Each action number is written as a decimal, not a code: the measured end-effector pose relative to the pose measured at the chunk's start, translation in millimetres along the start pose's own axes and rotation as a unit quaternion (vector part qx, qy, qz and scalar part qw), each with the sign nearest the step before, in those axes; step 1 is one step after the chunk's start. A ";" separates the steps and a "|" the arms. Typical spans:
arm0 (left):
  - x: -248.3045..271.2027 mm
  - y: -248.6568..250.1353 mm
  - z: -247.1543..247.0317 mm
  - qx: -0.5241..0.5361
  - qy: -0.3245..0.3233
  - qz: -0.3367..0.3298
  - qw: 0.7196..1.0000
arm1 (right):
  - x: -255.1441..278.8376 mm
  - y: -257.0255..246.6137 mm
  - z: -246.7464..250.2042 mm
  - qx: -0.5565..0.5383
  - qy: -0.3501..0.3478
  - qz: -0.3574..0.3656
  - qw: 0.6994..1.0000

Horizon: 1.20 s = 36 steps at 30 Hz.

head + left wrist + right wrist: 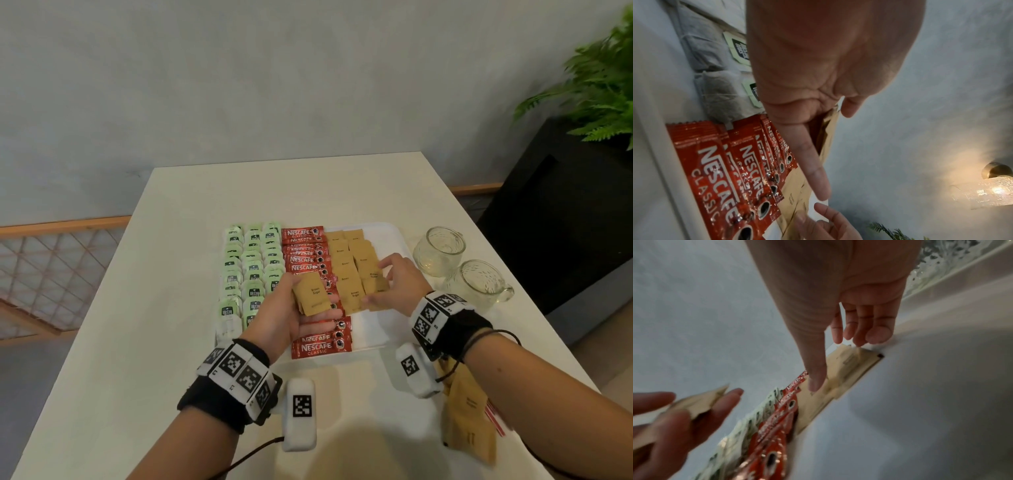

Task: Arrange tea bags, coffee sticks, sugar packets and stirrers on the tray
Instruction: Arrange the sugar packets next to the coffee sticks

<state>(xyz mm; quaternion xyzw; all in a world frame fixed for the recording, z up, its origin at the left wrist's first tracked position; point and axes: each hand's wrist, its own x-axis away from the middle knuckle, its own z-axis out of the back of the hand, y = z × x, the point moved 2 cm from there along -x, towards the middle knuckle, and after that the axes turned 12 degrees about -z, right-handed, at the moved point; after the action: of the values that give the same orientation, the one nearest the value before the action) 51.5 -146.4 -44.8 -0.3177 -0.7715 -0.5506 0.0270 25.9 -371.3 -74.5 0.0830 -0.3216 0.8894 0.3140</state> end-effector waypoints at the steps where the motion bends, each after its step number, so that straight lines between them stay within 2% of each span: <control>1: 0.7 0.3 -1.2 0.009 -0.001 0.002 1.000 | 2.9 -1.4 1.6 -0.021 0.004 0.006 1.000; 3: 1.0 -0.6 -4.5 0.020 0.004 0.006 1.000 | 11.5 -6.1 4.4 -0.076 -0.007 0.029 0.997; 7: 2.1 -3.7 -17.6 -0.054 -0.023 -0.048 0.997 | 36.1 -24.5 3.2 -0.196 -0.136 0.086 0.967; 8: 3.2 -4.2 -21.6 -0.084 -0.039 -0.068 0.993 | 40.8 -28.0 2.7 -0.207 -0.150 0.099 0.962; 11: 6.3 -3.4 -30.6 -0.172 -0.074 -0.119 0.975 | 46.1 -32.3 5.9 -0.184 -0.126 0.124 0.967; 13: 7.4 -1.1 -32.2 -0.205 -0.068 -0.136 0.967 | 45.9 -31.3 11.3 -0.198 -0.111 0.115 0.967; 17: 10.6 7.5 -26.3 -0.192 -0.016 -0.143 0.971 | 34.7 -15.6 26.3 -0.197 -0.046 0.090 0.975; 20: 12.1 10.8 -17.0 -0.149 0.029 -0.123 0.981 | 28.6 6.0 31.9 -0.138 -0.013 0.032 0.990; 23: 10.6 8.8 -10.9 -0.140 0.069 -0.101 0.983 | 31.3 23.8 26.4 -0.073 -0.034 -0.013 0.997; 27: 8.6 2.6 -3.1 -0.161 0.111 -0.078 0.978 | 28.7 39.7 14.0 -0.079 -0.075 -0.044 0.993; 33: 10.3 1.1 -5.0 -0.133 0.047 -0.053 0.989 | 18.7 42.5 9.8 -0.084 -0.072 -0.080 0.991; 36: 10.0 -0.3 -2.6 -0.167 -0.002 -0.053 0.984 | 16.9 35.9 11.3 -0.060 -0.081 -0.070 0.992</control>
<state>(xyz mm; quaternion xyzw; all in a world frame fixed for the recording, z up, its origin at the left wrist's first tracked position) 42.6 -144.1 -40.1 -0.2773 -0.6843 -0.6719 -0.0579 -10.1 -391.2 -78.5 0.1580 -0.3925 0.8346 0.3528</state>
